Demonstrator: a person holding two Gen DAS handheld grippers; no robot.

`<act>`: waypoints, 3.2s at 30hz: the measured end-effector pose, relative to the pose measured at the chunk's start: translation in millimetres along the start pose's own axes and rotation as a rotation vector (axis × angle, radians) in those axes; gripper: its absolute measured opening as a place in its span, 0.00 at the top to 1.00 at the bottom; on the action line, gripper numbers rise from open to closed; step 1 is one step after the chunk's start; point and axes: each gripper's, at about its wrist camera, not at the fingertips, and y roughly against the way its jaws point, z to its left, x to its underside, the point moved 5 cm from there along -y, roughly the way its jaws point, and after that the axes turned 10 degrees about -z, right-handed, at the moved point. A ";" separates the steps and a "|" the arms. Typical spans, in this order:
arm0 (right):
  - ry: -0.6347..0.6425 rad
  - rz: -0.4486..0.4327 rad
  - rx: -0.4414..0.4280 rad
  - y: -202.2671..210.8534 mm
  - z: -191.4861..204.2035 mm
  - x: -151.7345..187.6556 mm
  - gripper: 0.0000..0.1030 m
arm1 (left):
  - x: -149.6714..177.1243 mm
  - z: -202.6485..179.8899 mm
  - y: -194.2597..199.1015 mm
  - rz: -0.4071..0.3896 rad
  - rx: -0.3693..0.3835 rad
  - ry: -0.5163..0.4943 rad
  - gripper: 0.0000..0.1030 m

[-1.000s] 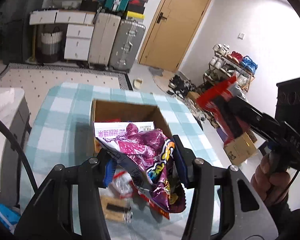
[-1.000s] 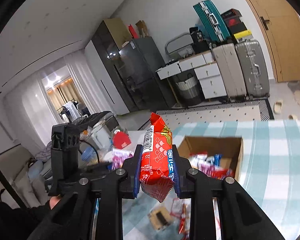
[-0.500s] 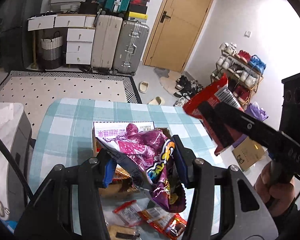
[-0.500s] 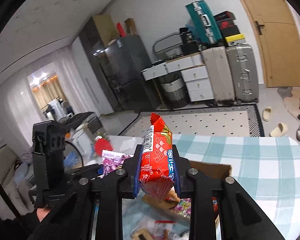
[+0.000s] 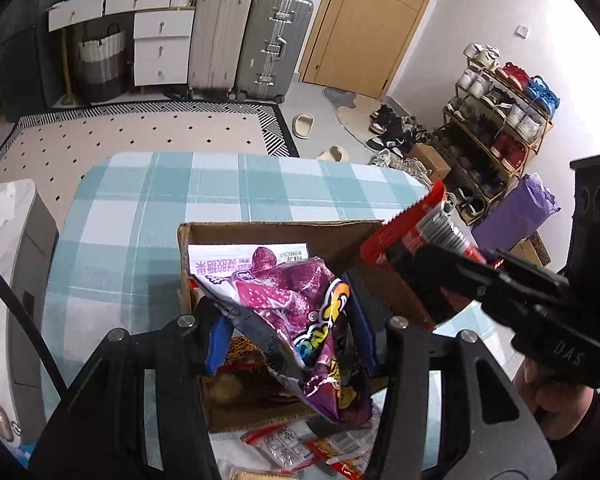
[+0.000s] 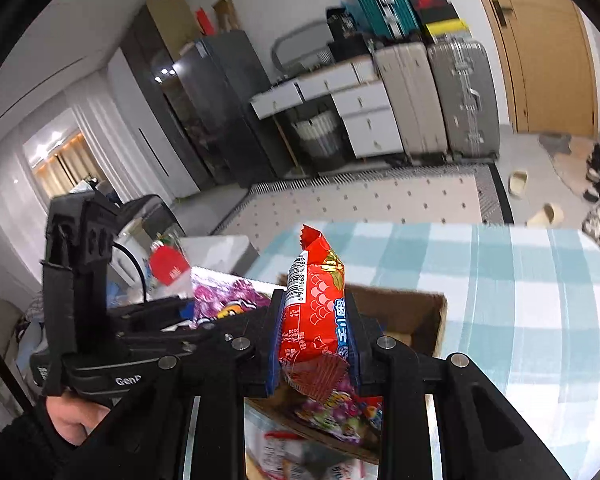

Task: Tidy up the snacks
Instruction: 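Carry both bags over the SF box and lower them inside, then open both tools and withdraw them from the box toward the pile, then grasp the red Oreo pack with right tool while left tool grasps the cracker pack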

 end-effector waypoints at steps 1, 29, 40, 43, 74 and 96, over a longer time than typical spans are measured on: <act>-0.008 0.012 0.000 -4.4 -4.3 4.7 0.75 | 2.7 1.1 -5.1 0.003 -0.001 0.000 0.54; -0.012 0.124 0.021 -41.9 -24.6 42.9 0.73 | 28.9 15.1 -38.5 0.081 -0.062 -0.001 0.29; 0.010 0.080 0.030 -20.2 -18.2 33.8 0.56 | 27.4 12.7 -3.7 0.026 -0.099 -0.031 0.25; 0.018 0.053 0.020 -5.6 -11.7 29.4 0.51 | 32.4 11.2 11.4 0.005 -0.115 -0.042 0.24; 0.242 -0.265 0.027 191.3 57.8 58.4 0.02 | 109.1 -29.7 180.6 -0.277 -0.179 -0.116 0.01; 0.159 -0.201 0.069 156.8 39.0 197.1 0.01 | 220.0 -20.6 145.9 -0.281 -0.182 -0.145 0.01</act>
